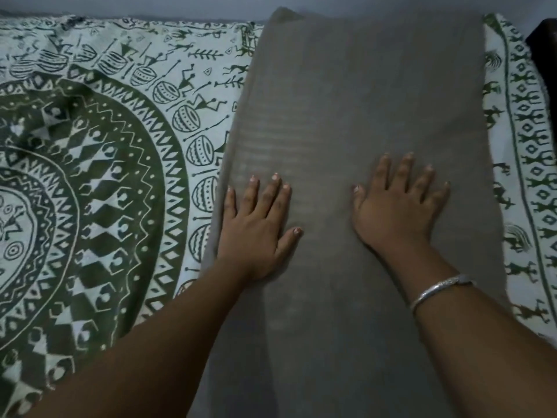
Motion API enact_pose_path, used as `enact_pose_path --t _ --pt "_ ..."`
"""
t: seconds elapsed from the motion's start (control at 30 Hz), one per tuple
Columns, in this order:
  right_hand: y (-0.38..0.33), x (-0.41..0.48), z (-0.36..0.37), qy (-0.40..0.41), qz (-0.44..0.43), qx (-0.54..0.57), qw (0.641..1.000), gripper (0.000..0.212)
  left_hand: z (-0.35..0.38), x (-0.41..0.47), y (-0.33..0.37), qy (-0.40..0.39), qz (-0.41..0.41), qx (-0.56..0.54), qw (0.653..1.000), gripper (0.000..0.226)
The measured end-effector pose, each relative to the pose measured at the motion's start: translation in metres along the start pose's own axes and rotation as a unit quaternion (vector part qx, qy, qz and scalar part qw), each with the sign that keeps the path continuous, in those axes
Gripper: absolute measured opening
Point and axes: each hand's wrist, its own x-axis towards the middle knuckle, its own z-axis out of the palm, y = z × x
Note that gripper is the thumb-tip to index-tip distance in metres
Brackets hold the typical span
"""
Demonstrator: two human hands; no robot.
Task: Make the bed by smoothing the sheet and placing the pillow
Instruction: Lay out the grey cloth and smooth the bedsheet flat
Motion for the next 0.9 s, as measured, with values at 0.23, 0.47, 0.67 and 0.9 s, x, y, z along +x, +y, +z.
enact_pose_path --t 0.23,0.47,0.67,0.9 --pt "-0.089 -0.095 0.031 0.018 -0.062 0.049 0.997 0.069 -0.006 -0.006 -0.019 -0.010 0.080 -0.015 0.997 0.070" --pt "-0.171 -0.139 0.007 0.062 0.027 0.121 0.990 0.061 -0.028 -0.095 -0.136 -0.054 0.165 -0.038 0.984 0.063" --pt "-0.262 -0.179 0.005 0.004 -0.037 0.341 0.939 0.053 -0.020 -0.078 -0.179 -0.072 0.174 -0.001 0.982 0.064" --pt "-0.278 -0.187 0.037 0.048 0.035 0.124 0.991 0.066 -0.010 -0.083 -0.221 -0.053 0.072 -0.004 0.996 0.060"
